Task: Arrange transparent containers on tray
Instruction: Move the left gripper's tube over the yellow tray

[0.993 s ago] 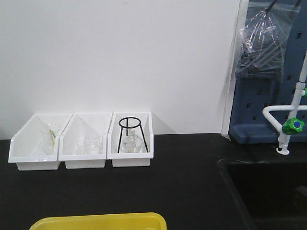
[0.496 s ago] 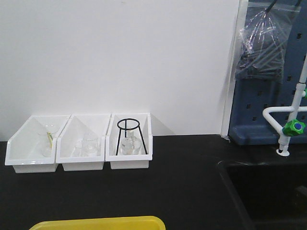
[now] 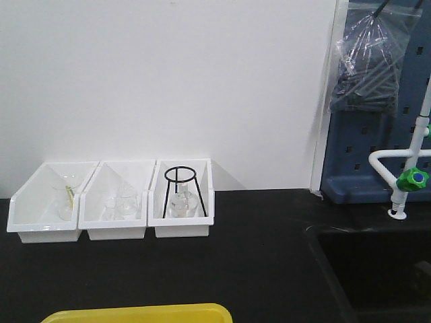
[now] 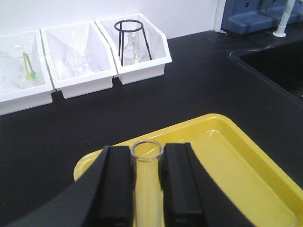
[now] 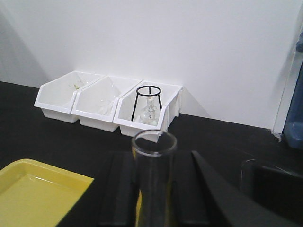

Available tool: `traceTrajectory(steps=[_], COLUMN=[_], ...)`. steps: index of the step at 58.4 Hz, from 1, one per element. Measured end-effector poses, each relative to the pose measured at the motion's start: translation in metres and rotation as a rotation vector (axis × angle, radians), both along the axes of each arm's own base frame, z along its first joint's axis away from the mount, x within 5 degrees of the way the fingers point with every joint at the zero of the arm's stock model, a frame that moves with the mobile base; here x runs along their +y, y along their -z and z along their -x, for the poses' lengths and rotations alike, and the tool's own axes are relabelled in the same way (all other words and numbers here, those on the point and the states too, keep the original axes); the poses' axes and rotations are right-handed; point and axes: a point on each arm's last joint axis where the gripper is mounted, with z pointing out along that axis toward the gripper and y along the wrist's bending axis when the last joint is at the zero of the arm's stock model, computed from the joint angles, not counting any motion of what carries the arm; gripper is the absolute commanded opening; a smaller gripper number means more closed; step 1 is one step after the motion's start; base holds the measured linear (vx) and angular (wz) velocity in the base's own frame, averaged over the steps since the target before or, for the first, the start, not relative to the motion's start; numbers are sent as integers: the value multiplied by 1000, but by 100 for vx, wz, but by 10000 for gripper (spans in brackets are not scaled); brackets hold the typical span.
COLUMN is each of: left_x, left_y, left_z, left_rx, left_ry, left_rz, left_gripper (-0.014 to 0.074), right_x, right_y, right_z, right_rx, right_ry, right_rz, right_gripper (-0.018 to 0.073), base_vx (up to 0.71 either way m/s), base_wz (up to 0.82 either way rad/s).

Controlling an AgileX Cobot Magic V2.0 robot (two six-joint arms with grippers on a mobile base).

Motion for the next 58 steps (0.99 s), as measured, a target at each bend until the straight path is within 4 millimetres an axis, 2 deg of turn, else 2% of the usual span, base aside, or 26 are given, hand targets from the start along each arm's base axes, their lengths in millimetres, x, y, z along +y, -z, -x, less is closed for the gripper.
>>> traceTrajectory(steps=[9,15,21,28,40,49,58], left_x=[-2,-5,-10,-17,-26,-29,-29], left_y=[3,11,24,42,77,104,128], left_z=[-6,-28,-59,-104,-172,-197,-207], left_rx=[63,187,337,512,709,804,878], left_ry=[-23,-59,-74,-83,-98,-107,-114], left_rz=[97,153,143,112,74,55,20], left_gripper=[2,2,2,2,2,2,2], right_x=[0,0,0,0,2,1,1], right_y=[0,0,0,0,1,2,3], right_z=[0,0,0,-1,-2,-2,-2], right_rx=[0,0,0,3,13,22,36], right_ry=[0,0,0,0,-1,3,7], right_rz=[0,0,0,2,1,3,5], right_gripper=[-11,-11,-11,-11,-11,-11,-11], base_vx=[0,0,0,0,0,0,0], base_wz=[0,0,0,0,0,0,0])
